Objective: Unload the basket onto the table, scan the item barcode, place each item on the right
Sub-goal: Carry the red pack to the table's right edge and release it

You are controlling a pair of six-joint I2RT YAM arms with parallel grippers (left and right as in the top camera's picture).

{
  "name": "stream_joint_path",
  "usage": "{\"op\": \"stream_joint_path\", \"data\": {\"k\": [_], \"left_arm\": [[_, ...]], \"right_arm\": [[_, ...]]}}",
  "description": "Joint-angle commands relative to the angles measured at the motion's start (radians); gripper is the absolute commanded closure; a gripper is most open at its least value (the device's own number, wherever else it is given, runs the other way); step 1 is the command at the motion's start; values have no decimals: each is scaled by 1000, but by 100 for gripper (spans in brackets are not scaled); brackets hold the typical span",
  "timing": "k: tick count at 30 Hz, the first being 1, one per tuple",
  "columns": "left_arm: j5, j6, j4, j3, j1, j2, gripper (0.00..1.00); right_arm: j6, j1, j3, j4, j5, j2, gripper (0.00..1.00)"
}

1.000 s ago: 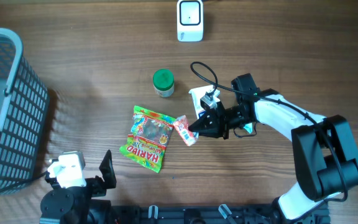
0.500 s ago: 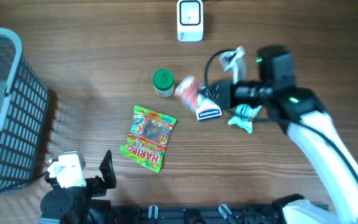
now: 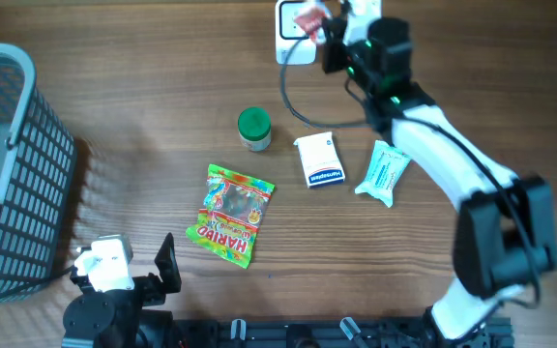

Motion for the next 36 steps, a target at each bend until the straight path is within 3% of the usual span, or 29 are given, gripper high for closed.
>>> {"op": "stream_joint_path", "data": {"k": [1,8,14,19,24,31,36], "left_arm": [[-9,-3,3,-4,-8,-3,0],[-9,-3,3,-4,-7,-3,0],[-9,-3,3,-4,-8,-3,0],[-9,-3,3,-4,-8,-3,0],[-9,-3,3,-4,-8,-3,0],[-9,-3,3,-4,-8,-3,0],[-9,-3,3,-4,-8,-3,0]], "right_arm": [[-138,46,159,4,127,144,95],[-190,67,330,42,254,395,95],[-194,67,331,56,322,408,95],[-174,63,331,-126,342,288,96],[-171,22,331,-394,414,27,96],[-160,-216,331,-666,645,-132,96],[-26,-470,301,-713,552,-87,96]]}}
